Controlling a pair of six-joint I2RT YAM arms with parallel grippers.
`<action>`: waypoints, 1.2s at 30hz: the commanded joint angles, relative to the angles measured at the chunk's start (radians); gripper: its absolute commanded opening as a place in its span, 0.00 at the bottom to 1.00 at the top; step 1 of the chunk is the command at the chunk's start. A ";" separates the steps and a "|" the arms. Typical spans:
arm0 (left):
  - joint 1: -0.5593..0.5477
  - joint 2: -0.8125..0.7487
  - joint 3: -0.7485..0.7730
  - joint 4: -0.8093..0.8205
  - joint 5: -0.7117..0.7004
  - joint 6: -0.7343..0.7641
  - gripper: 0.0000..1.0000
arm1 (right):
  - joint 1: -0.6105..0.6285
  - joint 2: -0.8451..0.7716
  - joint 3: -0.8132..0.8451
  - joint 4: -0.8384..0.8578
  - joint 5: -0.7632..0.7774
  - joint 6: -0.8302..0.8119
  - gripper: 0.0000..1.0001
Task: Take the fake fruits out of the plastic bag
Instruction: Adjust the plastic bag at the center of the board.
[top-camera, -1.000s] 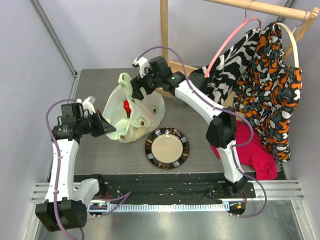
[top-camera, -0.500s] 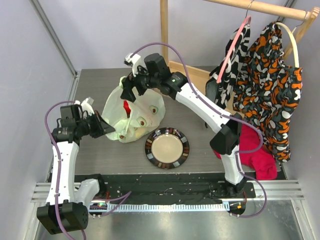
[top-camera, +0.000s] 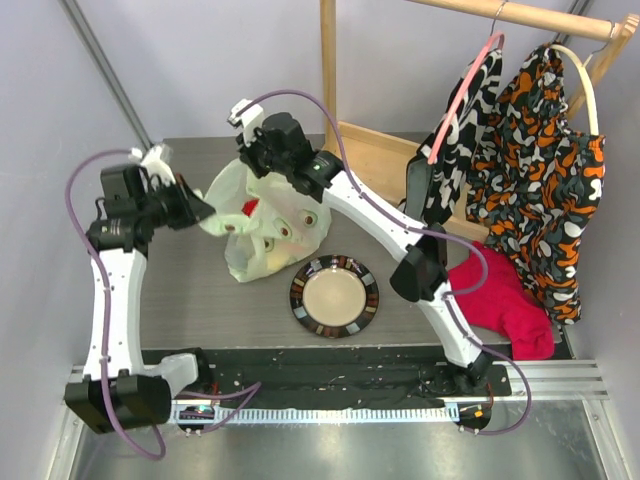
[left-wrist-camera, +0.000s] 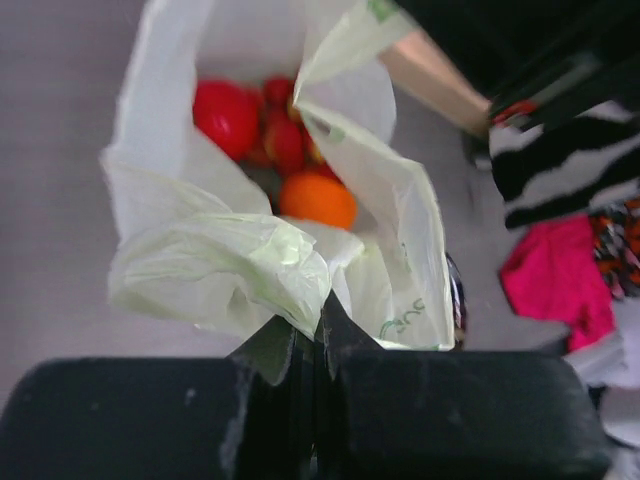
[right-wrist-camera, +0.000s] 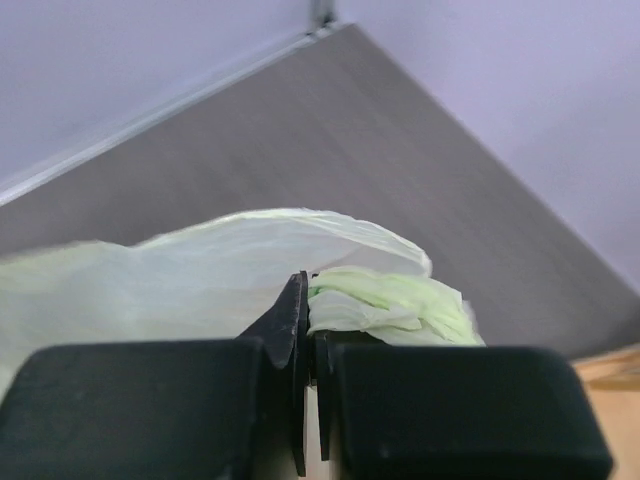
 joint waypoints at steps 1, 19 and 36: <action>0.008 0.120 0.150 0.226 -0.148 0.112 0.00 | -0.052 0.088 0.177 0.174 0.134 -0.100 0.01; 0.006 0.511 1.008 0.374 -0.089 0.142 0.00 | -0.223 0.011 0.196 0.815 -0.056 -0.434 0.01; 0.004 -0.238 -0.188 -0.001 -0.007 0.179 0.00 | -0.153 -0.860 -1.340 0.388 -0.184 -0.298 0.01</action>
